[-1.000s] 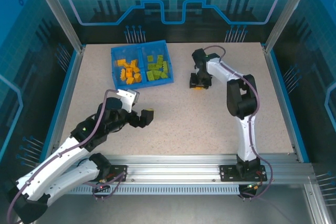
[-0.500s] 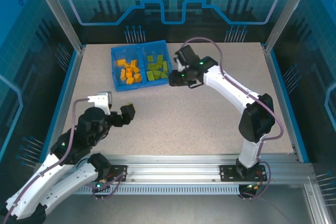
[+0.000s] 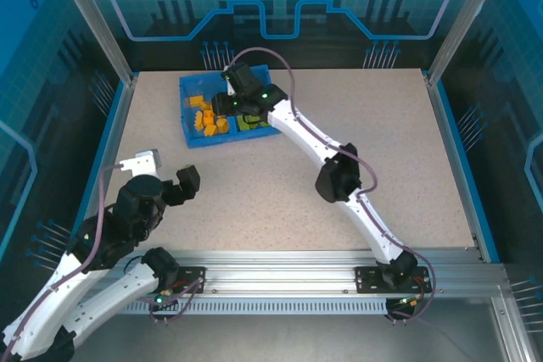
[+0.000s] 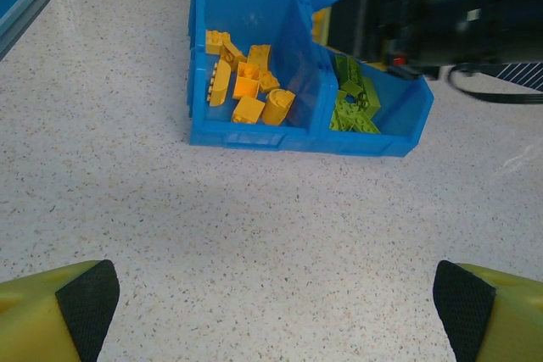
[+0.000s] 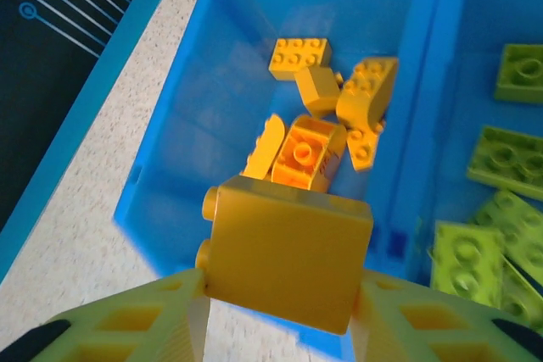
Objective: Sort the legos into containers by color
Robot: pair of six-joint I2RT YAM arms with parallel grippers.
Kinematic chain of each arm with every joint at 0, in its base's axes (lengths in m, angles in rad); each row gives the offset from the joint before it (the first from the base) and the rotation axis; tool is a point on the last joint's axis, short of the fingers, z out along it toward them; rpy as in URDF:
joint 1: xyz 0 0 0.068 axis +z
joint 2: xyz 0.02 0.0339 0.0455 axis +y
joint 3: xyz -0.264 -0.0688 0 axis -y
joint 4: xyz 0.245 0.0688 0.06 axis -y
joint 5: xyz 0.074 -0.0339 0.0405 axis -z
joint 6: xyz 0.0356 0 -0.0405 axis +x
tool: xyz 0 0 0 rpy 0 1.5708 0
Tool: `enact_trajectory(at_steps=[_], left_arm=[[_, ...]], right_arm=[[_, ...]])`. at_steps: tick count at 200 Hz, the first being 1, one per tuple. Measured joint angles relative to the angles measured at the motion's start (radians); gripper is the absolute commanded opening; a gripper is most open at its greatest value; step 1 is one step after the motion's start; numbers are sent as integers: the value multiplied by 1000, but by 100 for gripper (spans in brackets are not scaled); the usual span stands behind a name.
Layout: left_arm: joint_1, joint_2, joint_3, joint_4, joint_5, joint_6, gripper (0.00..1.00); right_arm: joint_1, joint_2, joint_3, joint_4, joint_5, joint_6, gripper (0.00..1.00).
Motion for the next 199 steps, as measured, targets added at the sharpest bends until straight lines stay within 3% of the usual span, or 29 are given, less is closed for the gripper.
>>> enact_trajectory(at_steps=[12,29,54,88,120,137,161,199], left_arm=[[0,0,0,-5,1,0,99],[0,0,-1,-9,5,-1,99],[0,0,-10,-11,9,-13,99],[0,0,-61,2,-13,-15,99],[5,3,-139,101,-124,48,99],[38,5,-203,199,-173,125,99],[161,14,-295,341,-181,221,99],[285,73,-428,588,-128,378,99]], right_arm=[[0,54,42,8,-6,0,49],[1,81,43,42,-19,7,63],[3,81,45,115,-25,16,73],[3,74,45,130,-26,27,70],[1,-34,-24,46,-51,10,72],[0,-220,-214,26,-50,-23,74],[-4,-650,-708,101,-31,-87,81],[-41,-1287,-1310,242,135,-196,97]])
